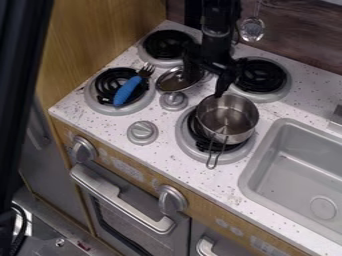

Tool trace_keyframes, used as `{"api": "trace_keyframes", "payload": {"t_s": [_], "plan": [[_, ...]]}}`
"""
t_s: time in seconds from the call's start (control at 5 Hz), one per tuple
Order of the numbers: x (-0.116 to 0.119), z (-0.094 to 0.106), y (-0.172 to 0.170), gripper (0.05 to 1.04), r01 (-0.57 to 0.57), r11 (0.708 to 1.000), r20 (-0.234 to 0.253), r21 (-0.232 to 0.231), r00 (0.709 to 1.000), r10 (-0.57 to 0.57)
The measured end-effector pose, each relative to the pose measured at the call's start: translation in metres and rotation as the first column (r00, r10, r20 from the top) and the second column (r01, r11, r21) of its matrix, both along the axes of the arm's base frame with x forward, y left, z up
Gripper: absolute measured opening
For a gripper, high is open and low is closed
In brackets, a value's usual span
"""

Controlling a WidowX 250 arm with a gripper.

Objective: Moved the pot to the top right stove

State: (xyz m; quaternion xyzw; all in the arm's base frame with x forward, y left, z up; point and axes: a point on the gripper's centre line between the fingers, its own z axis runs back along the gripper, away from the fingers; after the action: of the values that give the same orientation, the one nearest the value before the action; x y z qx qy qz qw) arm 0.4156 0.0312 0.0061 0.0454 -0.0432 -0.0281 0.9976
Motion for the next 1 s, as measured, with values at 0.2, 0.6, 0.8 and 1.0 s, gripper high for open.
{"api": "trace_keyframes", "payload": {"t_s": [0.2, 0.6, 0.8, 1.0], "plan": [[-0.004, 0.002, -0.025, 0.998, 0.027, 0.999, 0.011, -0.029, 1.000, -0.027], [-0.008, 0.003, -0.067, 0.998, 0.011, 0.993, 0.023, -0.118, 1.000, -0.008], [-0.016, -0.013, -0.078, 0.998, -0.012, 0.991, -0.039, -0.136, 0.999, 0.007], [-0.022, -0.031, -0.080, 0.998, -0.047, 0.988, -0.092, -0.144, 0.995, 0.033]]}}
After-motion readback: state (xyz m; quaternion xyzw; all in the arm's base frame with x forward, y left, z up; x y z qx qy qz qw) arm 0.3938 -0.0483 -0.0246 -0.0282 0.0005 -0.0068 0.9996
